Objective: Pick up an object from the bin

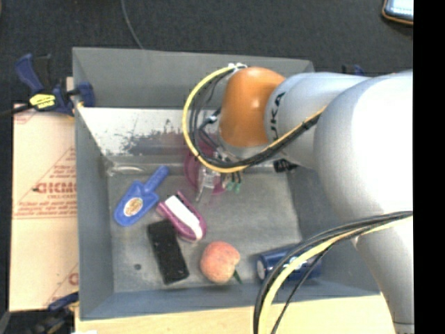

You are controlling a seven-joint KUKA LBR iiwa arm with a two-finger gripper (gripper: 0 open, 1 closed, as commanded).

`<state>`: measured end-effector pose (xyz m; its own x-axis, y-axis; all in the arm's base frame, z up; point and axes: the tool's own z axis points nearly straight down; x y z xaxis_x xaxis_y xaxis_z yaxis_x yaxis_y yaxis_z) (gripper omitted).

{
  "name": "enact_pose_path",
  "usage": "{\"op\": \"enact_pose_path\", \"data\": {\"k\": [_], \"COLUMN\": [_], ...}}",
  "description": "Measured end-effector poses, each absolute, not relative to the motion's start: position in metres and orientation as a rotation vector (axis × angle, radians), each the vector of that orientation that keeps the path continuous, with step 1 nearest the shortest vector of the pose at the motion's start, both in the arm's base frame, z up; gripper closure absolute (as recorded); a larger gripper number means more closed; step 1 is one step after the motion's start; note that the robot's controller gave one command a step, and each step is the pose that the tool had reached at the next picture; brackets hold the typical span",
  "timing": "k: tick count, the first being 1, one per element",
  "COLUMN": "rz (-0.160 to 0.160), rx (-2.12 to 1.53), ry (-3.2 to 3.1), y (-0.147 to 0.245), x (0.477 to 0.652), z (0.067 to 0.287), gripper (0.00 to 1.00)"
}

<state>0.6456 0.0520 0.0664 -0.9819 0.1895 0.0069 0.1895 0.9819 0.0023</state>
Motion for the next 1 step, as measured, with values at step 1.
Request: {"op": "enact_pose_path", "data": {"k": [1], "rz": [-0.005], "rx": [-0.183], "ry": [-3.156], "y": [0.0345], "x": [0.6531], "z": [0.0947], "gripper": [1.00]}}
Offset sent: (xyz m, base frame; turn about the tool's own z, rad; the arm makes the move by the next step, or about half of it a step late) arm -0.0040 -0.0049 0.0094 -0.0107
